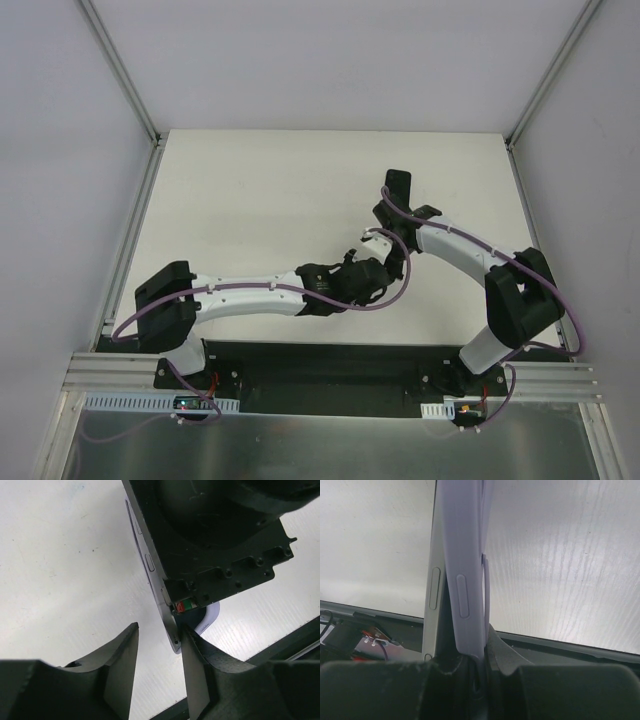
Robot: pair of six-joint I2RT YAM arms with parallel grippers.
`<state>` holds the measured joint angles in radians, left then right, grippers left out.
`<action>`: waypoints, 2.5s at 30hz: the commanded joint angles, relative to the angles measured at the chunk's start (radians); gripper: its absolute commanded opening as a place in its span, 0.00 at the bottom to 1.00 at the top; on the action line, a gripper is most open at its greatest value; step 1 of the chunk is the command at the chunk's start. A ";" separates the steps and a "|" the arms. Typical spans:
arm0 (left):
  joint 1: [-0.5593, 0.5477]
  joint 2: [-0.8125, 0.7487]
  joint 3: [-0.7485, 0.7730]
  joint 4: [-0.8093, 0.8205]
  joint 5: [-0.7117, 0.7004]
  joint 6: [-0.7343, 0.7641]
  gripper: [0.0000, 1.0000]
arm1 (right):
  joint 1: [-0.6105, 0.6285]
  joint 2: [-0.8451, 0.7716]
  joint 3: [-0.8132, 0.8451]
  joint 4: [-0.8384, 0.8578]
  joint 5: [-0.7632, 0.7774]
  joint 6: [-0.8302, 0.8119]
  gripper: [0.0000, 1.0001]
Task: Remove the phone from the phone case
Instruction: Remove the phone case from the phone, then place the phone at the center of the board.
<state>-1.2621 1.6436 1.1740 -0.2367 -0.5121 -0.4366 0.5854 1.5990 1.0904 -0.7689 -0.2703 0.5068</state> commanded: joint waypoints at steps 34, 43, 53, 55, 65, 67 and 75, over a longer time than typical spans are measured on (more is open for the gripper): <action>0.250 -0.123 -0.149 -0.033 0.086 -0.109 0.00 | 0.002 -0.323 -0.299 0.186 -0.003 -0.297 0.01; 0.241 -0.199 -0.136 -0.001 0.227 -0.099 0.00 | -0.012 -0.251 -0.250 0.212 0.000 -0.235 0.01; 0.198 -0.111 -0.083 0.010 0.328 -0.085 0.00 | -0.012 -0.163 -0.178 0.275 -0.047 -0.203 0.01; 0.196 -0.096 -0.073 0.010 0.325 -0.086 0.03 | -0.009 -0.168 -0.175 0.269 -0.047 -0.211 0.01; 0.196 0.042 0.079 0.016 0.290 -0.067 0.11 | -0.009 -0.240 -0.214 0.253 -0.058 -0.217 0.01; 0.196 0.073 0.119 0.017 0.288 -0.056 0.16 | -0.009 -0.257 -0.222 0.253 -0.060 -0.214 0.01; 0.199 0.163 0.205 0.016 0.304 -0.028 0.24 | -0.009 -0.300 -0.238 0.230 -0.047 -0.220 0.01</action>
<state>-1.0718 1.7809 1.3251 -0.2474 -0.1921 -0.4988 0.5716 1.3483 0.8528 -0.5255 -0.2741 0.3004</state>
